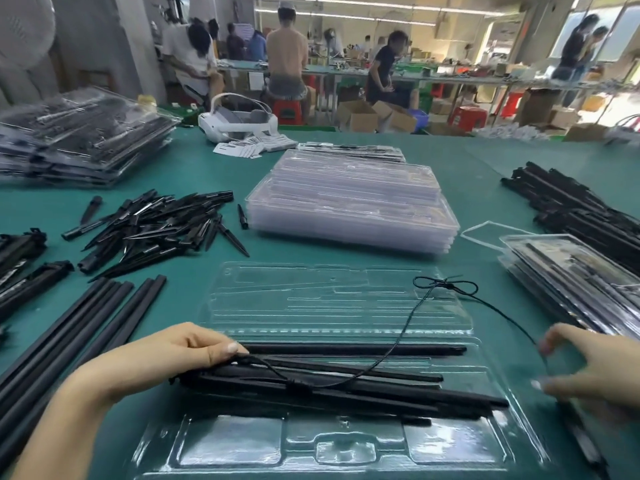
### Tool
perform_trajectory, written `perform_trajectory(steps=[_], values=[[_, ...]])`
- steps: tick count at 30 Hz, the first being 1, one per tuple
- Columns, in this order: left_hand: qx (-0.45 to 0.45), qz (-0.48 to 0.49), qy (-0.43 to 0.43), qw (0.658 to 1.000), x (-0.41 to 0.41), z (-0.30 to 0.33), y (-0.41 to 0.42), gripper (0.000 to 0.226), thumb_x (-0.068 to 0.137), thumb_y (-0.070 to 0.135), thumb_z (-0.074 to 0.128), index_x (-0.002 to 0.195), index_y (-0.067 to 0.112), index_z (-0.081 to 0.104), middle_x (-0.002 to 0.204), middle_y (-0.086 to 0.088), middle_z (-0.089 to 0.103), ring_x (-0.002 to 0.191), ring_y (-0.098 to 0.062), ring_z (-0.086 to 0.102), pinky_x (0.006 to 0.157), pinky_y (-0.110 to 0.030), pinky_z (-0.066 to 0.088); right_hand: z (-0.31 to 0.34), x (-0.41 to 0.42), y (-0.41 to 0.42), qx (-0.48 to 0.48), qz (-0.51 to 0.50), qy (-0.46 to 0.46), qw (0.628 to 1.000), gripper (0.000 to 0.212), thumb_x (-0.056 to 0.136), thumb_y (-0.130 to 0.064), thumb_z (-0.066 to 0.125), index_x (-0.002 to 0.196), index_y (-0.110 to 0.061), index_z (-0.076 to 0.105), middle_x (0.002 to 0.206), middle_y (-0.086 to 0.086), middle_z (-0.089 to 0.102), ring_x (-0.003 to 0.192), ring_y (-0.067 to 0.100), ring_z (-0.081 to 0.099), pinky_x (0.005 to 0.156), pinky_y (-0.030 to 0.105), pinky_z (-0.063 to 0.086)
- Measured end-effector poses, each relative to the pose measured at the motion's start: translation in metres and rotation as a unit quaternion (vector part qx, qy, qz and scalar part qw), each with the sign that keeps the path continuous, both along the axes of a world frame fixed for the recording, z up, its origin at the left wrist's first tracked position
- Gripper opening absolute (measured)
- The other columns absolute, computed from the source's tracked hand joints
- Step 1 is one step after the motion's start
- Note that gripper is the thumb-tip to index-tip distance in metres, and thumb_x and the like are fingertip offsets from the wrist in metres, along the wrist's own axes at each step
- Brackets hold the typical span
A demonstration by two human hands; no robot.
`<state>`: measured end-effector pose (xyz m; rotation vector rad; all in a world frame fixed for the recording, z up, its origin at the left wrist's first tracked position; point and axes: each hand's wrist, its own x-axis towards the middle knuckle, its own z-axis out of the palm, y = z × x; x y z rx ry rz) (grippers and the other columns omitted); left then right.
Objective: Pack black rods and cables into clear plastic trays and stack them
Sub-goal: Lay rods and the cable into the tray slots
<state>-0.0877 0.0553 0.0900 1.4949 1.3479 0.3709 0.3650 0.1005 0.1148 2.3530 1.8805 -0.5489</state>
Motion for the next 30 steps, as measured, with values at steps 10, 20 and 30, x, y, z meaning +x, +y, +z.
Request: perform_trajectory(steps=[10, 20, 30], values=[[0.076, -0.021, 0.104, 0.991, 0.010, -0.005, 0.001, 0.028, 0.087, 0.045, 0.041, 0.098, 0.033, 0.064, 0.099, 0.029, 0.063, 0.094, 0.011, 0.056, 0.082, -0.003, 0.037, 0.002, -0.089, -0.003, 0.003, 0.407, 0.171, 0.897, 0.033, 0.075, -0.058, 0.069, 0.103, -0.050, 0.054, 0.094, -0.016, 0.060, 0.081, 0.003, 0.060, 0.076, 0.019, 0.048], [0.089, -0.037, 0.135, 0.986, 0.008, -0.007, 0.000, 0.020, 0.100, 0.033, 0.038, 0.097, 0.037, 0.058, 0.092, 0.027, 0.061, 0.090, 0.009, 0.053, 0.083, -0.009, 0.039, 0.002, -0.090, -0.005, 0.021, 0.396, 0.114, 0.911, 0.025, 0.069, -0.043, 0.080, 0.081, -0.046, 0.058, 0.084, -0.016, 0.060, 0.073, -0.001, 0.061, 0.066, 0.011, 0.045], [0.107, -0.018, 0.118, 0.987, 0.008, -0.008, 0.002, 0.028, 0.082, 0.051, 0.037, 0.096, 0.043, 0.059, 0.103, 0.028, 0.058, 0.098, 0.010, 0.050, 0.081, 0.000, 0.034, 0.004, -0.090, -0.009, 0.065, 0.425, 0.057, 0.901, 0.017, 0.073, -0.030, 0.063, 0.089, -0.032, 0.065, 0.077, -0.017, 0.067, 0.079, 0.001, 0.060, 0.074, 0.013, 0.044]])
